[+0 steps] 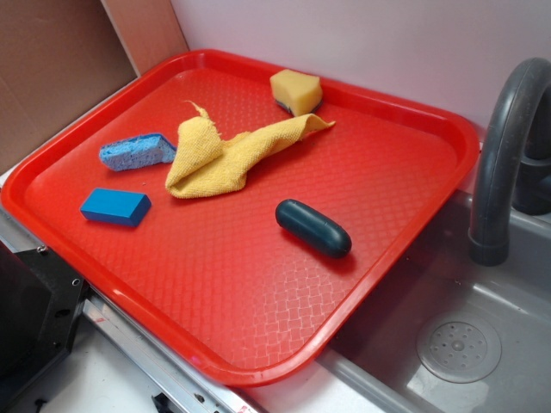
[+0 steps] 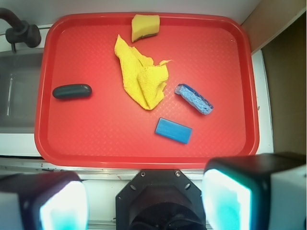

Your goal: Grab the plastic pickle.

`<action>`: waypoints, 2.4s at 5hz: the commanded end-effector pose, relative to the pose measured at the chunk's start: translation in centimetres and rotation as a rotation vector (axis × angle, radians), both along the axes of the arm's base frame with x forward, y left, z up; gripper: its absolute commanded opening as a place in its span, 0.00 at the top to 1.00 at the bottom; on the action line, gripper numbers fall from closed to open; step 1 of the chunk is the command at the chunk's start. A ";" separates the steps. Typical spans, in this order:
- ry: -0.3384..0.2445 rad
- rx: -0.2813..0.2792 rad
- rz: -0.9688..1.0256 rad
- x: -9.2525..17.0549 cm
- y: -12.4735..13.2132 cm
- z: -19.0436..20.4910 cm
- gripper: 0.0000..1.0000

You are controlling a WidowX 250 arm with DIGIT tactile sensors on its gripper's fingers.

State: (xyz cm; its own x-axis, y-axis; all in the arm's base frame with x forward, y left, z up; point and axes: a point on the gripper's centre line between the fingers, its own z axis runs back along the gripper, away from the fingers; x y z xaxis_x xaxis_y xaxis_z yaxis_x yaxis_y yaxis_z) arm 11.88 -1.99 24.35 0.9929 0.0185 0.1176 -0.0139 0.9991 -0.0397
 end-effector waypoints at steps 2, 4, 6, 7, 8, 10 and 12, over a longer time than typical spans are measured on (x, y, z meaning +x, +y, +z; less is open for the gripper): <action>-0.024 0.051 -0.141 1.7 -1.1 -0.4 0.00; -0.070 0.096 -0.605 5.4 -4.7 -2.4 0.00; -0.074 0.089 -1.106 8.2 -8.1 -6.7 0.00; -0.070 0.070 -1.233 9.8 -9.2 -9.6 0.00; 0.004 0.119 -1.281 10.7 -10.6 -13.0 0.00; 0.160 0.156 -1.272 11.3 -11.6 -19.1 0.00; 0.237 0.198 -1.338 11.4 -13.0 -22.1 0.00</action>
State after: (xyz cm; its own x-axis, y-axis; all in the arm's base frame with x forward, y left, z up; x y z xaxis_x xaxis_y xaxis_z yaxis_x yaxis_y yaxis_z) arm 24.11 -14.52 1.81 0.2588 -0.9466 -0.1922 0.9610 0.2724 -0.0476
